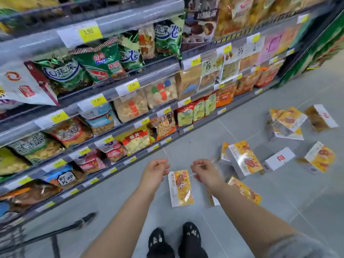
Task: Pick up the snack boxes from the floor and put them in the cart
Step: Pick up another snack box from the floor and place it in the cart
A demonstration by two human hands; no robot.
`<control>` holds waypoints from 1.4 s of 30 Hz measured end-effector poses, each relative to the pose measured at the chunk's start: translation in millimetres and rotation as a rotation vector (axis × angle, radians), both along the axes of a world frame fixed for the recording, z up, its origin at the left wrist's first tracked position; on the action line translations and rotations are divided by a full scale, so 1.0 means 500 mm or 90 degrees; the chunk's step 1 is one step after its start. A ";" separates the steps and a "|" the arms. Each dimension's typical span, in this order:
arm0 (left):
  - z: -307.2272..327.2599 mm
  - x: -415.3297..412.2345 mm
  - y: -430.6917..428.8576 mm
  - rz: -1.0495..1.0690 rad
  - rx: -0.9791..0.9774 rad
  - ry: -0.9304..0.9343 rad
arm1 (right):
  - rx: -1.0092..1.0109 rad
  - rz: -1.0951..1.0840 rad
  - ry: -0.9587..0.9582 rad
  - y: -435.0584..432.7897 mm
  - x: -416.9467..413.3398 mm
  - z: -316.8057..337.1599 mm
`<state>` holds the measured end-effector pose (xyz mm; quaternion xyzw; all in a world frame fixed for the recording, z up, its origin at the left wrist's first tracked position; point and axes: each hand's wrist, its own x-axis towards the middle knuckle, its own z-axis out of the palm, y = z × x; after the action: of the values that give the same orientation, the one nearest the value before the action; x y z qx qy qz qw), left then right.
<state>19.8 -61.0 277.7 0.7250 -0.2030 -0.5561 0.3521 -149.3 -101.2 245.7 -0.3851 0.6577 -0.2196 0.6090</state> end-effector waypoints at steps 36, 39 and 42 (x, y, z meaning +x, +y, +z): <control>-1.229 -0.097 -0.041 0.084 0.304 0.095 | 0.335 0.175 0.104 -0.053 -0.086 -1.129; -1.234 -0.085 -0.052 0.069 0.268 0.197 | 0.257 0.180 0.106 -0.078 -0.075 -1.121; -1.167 -0.074 -0.060 0.087 0.216 0.277 | 0.127 0.153 0.133 -0.097 -0.050 -1.056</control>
<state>-17.3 -90.8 -305.7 0.6490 0.0227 -0.6995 0.2982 -174.1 -149.5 -282.4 -0.4194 0.6850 -0.0379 0.5945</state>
